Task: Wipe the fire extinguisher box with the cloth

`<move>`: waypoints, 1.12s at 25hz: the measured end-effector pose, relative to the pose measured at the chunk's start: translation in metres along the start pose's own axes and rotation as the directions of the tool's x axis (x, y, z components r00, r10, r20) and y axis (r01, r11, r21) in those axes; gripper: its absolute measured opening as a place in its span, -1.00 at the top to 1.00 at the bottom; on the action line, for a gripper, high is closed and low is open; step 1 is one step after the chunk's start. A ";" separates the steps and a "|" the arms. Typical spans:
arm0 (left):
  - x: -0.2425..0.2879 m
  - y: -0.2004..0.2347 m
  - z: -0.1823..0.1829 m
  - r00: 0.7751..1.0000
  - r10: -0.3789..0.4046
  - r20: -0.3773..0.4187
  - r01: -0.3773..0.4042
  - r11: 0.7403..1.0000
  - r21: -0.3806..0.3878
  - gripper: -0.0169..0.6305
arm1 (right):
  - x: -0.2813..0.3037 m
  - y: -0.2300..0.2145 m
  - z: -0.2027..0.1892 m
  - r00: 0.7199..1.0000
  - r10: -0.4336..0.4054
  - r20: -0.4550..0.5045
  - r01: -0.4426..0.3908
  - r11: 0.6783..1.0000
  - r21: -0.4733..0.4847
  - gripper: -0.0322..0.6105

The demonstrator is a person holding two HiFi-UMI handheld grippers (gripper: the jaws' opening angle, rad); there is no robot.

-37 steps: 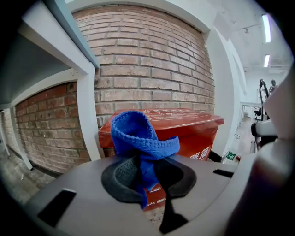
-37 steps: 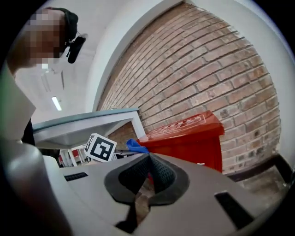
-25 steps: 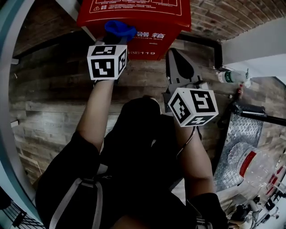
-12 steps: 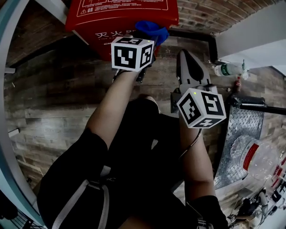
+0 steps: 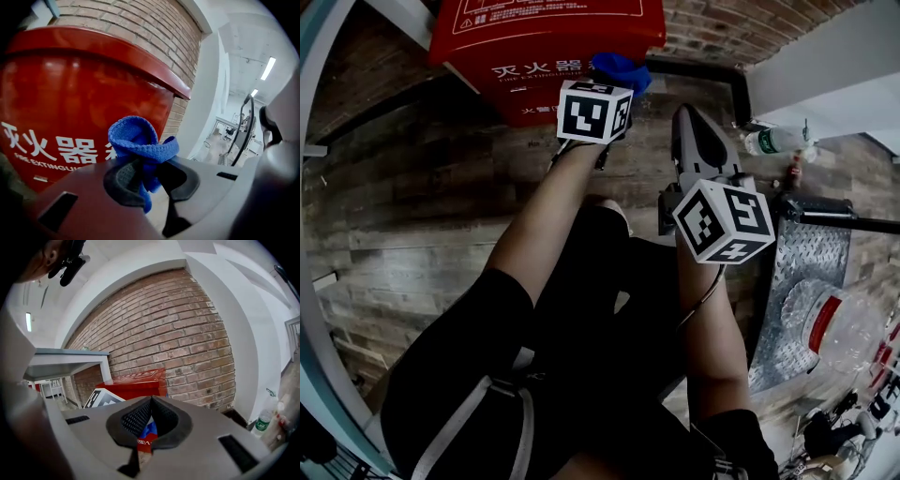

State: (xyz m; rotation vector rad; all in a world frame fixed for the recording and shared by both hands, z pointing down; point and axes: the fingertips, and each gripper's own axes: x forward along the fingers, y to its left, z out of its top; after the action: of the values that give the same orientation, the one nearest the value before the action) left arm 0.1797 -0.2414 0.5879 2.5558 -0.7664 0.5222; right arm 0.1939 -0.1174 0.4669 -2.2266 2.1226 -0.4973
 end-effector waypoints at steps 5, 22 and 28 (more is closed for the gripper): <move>-0.033 0.044 0.000 0.994 0.098 0.043 -0.096 0.994 -0.045 0.71 | 0.014 0.021 -0.004 0.998 0.064 -0.023 -0.065 0.998 -0.027 0.85; -0.161 0.207 0.008 0.887 0.445 0.119 -0.439 0.895 -0.080 0.71 | 0.037 0.082 -0.019 0.975 0.206 -0.088 -0.214 0.973 -0.087 0.85; -0.152 0.226 -0.020 0.860 0.506 0.063 -0.504 0.862 -0.041 0.71 | 0.043 0.072 -0.029 0.976 0.191 -0.108 -0.201 0.976 -0.086 0.85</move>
State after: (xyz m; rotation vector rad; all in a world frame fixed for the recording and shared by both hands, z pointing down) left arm -0.0750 -0.3388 0.5984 2.3464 -1.4799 0.5739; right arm 0.1181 -0.1590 0.4865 -2.0468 2.4340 -0.5143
